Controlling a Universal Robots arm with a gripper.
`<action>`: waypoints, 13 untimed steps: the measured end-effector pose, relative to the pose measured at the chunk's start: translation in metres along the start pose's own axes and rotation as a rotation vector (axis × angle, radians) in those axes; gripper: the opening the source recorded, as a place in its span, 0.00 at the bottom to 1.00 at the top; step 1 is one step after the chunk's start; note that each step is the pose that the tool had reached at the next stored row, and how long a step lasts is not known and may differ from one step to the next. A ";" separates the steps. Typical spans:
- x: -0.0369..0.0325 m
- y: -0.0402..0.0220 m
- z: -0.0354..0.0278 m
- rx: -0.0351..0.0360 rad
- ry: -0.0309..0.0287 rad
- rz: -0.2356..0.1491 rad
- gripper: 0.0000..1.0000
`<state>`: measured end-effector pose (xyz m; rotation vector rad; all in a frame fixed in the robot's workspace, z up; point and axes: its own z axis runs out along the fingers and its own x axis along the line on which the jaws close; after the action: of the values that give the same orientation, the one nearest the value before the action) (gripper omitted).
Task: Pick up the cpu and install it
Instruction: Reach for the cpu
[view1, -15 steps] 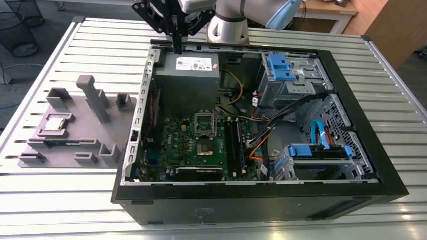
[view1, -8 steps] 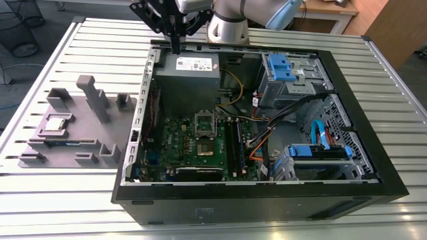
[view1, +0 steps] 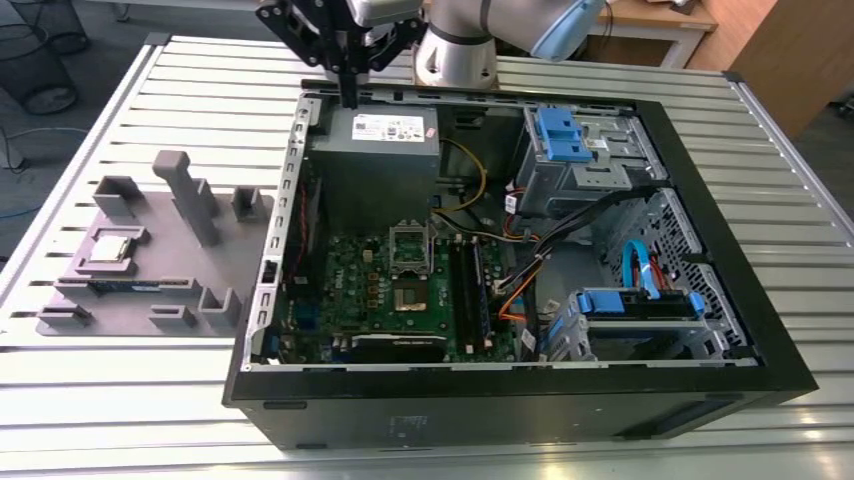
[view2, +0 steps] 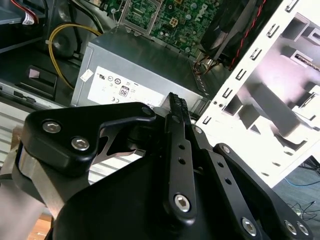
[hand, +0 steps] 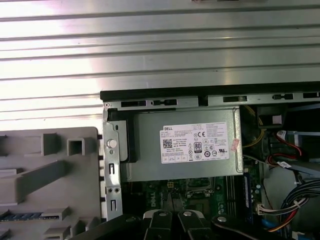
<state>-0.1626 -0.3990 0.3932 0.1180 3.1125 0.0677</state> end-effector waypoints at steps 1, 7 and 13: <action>0.0008 -0.0001 -0.0001 0.0001 0.0000 0.000 0.11; 0.0049 -0.0003 -0.0002 0.0000 0.0000 0.000 0.11; 0.0078 -0.0006 -0.0002 0.0000 0.0000 0.000 0.11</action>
<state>-0.1705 -0.3989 0.3932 0.1180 3.1125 0.0677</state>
